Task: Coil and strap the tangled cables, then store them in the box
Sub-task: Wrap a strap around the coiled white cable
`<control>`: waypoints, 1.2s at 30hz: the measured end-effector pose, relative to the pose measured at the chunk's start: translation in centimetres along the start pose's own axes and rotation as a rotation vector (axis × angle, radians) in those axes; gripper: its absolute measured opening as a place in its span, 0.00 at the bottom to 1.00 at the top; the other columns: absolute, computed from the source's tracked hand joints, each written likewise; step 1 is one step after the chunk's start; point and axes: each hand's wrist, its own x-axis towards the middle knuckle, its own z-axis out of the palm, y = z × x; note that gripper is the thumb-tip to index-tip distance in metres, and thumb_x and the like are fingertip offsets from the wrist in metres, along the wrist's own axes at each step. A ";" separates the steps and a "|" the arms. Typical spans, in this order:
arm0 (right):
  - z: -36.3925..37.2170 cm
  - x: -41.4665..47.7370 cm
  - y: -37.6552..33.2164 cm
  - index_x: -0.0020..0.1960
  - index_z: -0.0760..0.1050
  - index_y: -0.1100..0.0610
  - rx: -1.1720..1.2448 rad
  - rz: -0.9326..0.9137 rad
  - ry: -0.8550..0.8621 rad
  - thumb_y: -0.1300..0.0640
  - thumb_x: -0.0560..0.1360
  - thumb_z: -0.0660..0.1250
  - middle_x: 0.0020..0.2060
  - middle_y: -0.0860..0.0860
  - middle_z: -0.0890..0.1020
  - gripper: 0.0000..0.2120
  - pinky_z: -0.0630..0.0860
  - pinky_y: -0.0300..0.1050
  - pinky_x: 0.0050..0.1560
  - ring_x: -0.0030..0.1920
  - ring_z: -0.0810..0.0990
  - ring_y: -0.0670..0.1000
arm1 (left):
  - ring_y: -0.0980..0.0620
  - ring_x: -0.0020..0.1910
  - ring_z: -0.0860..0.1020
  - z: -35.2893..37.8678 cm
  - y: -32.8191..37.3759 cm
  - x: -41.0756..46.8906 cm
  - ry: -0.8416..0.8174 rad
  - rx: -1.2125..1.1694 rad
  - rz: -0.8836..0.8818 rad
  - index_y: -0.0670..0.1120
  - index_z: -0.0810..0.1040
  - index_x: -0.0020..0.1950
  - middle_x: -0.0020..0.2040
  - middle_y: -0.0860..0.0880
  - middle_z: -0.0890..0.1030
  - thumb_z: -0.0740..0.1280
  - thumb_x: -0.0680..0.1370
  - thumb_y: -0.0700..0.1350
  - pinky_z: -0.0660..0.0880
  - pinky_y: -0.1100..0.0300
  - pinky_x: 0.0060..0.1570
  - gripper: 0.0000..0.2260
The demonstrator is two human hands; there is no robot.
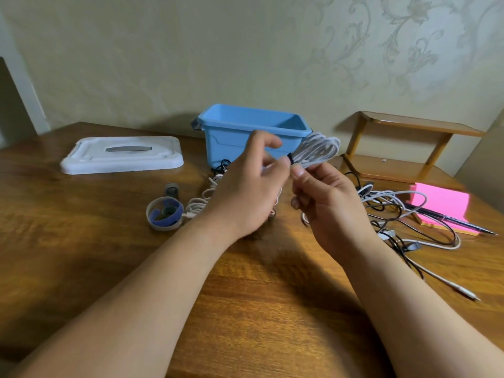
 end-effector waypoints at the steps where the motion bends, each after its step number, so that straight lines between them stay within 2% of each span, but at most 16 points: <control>1: -0.1 0.0 -0.2 0.51 0.82 0.58 0.027 0.015 0.020 0.62 0.83 0.67 0.38 0.52 0.78 0.05 0.71 0.42 0.37 0.36 0.69 0.49 | 0.53 0.46 0.82 0.3 0.1 -0.3 -0.012 0.121 0.111 0.56 0.70 0.70 0.56 0.54 0.81 0.66 0.84 0.54 0.80 0.48 0.48 0.15; 4: 0.0 -0.1 -0.4 0.44 0.80 0.56 0.047 0.060 0.078 0.62 0.83 0.68 0.33 0.51 0.76 0.10 0.70 0.39 0.33 0.32 0.69 0.47 | 0.53 0.55 0.81 1.2 -0.5 -0.5 0.009 0.397 0.245 0.56 0.68 0.72 0.65 0.56 0.75 0.71 0.80 0.50 0.81 0.47 0.50 0.22; 9: 0.2 -0.1 -0.3 0.40 0.77 0.54 0.019 0.122 0.106 0.59 0.82 0.70 0.30 0.50 0.69 0.12 0.68 0.39 0.29 0.28 0.65 0.46 | 0.51 0.49 0.81 1.2 -1.0 0.0 0.145 0.531 0.333 0.54 0.74 0.65 0.57 0.55 0.78 0.71 0.82 0.52 0.81 0.48 0.40 0.14; 12: 0.2 -0.2 -0.4 0.39 0.75 0.55 0.002 0.136 0.101 0.57 0.82 0.71 0.30 0.50 0.70 0.13 0.68 0.39 0.30 0.28 0.65 0.46 | 0.53 0.48 0.81 0.9 -1.4 0.0 0.187 0.541 0.356 0.54 0.78 0.64 0.55 0.56 0.80 0.70 0.82 0.54 0.80 0.53 0.39 0.12; 15: 0.2 -0.3 -0.6 0.40 0.76 0.57 -0.037 0.097 0.090 0.57 0.82 0.70 0.30 0.50 0.73 0.12 0.68 0.40 0.31 0.28 0.66 0.46 | 0.53 0.49 0.82 0.9 -1.4 0.1 0.192 0.513 0.359 0.53 0.80 0.63 0.54 0.55 0.83 0.70 0.82 0.54 0.80 0.53 0.40 0.12; 18: -0.2 -0.3 -0.6 0.44 0.78 0.58 -0.124 0.040 0.065 0.57 0.83 0.70 0.33 0.51 0.76 0.10 0.65 0.47 0.35 0.30 0.67 0.47 | 0.53 0.46 0.82 0.8 -1.4 0.2 0.184 0.438 0.331 0.51 0.81 0.60 0.50 0.54 0.84 0.69 0.82 0.52 0.81 0.50 0.40 0.09; 21: -0.7 -0.2 -0.6 0.48 0.81 0.59 -0.161 0.017 0.036 0.57 0.83 0.69 0.36 0.52 0.79 0.07 0.63 0.51 0.37 0.31 0.69 0.48 | 0.55 0.39 0.81 0.7 -1.5 0.1 0.127 0.240 0.224 0.50 0.82 0.55 0.42 0.53 0.83 0.68 0.83 0.50 0.78 0.51 0.37 0.06; 24: -0.5 -0.2 -0.6 0.49 0.81 0.60 -0.140 0.002 0.039 0.59 0.84 0.67 0.36 0.52 0.79 0.07 0.68 0.47 0.37 0.32 0.69 0.47 | 0.54 0.36 0.80 0.7 -1.4 0.1 0.054 0.056 0.151 0.48 0.82 0.51 0.38 0.50 0.82 0.68 0.84 0.47 0.75 0.55 0.33 0.05; 27: -0.2 -0.3 -0.5 0.49 0.81 0.61 -0.110 -0.018 0.060 0.60 0.85 0.66 0.35 0.50 0.78 0.08 0.71 0.43 0.35 0.32 0.69 0.46 | 0.55 0.34 0.79 0.7 -1.0 0.1 -0.025 -0.081 0.089 0.47 0.82 0.54 0.39 0.48 0.82 0.69 0.84 0.47 0.75 0.61 0.30 0.05; 29: -0.1 -0.3 -0.4 0.49 0.81 0.61 -0.109 -0.028 0.079 0.61 0.85 0.66 0.35 0.50 0.78 0.08 0.71 0.42 0.34 0.32 0.69 0.46 | 0.52 0.34 0.80 0.8 -1.1 0.1 -0.047 -0.120 0.087 0.46 0.82 0.56 0.38 0.50 0.81 0.69 0.85 0.52 0.79 0.56 0.32 0.09; 31: 0.1 -0.2 -0.3 0.49 0.80 0.62 -0.109 -0.025 0.102 0.60 0.84 0.67 0.34 0.51 0.78 0.08 0.72 0.43 0.33 0.31 0.70 0.47 | 0.53 0.32 0.77 1.0 -1.4 0.2 -0.024 -0.111 0.081 0.46 0.82 0.54 0.34 0.52 0.78 0.66 0.86 0.54 0.77 0.52 0.32 0.12; 33: 0.3 -0.2 -0.2 0.47 0.77 0.62 -0.080 -0.015 0.128 0.59 0.83 0.69 0.33 0.54 0.77 0.08 0.71 0.45 0.34 0.30 0.71 0.48 | 0.53 0.31 0.74 1.2 -1.4 0.3 -0.018 -0.204 0.040 0.46 0.82 0.54 0.34 0.53 0.77 0.64 0.87 0.53 0.73 0.55 0.31 0.13; 36: 0.6 -0.3 -0.4 0.47 0.73 0.62 -0.012 -0.020 0.113 0.60 0.84 0.68 0.31 0.54 0.79 0.08 0.71 0.43 0.32 0.27 0.75 0.47 | 0.50 0.31 0.72 1.3 -1.0 0.4 -0.047 -0.387 -0.033 0.43 0.81 0.52 0.36 0.48 0.76 0.62 0.88 0.50 0.73 0.59 0.29 0.14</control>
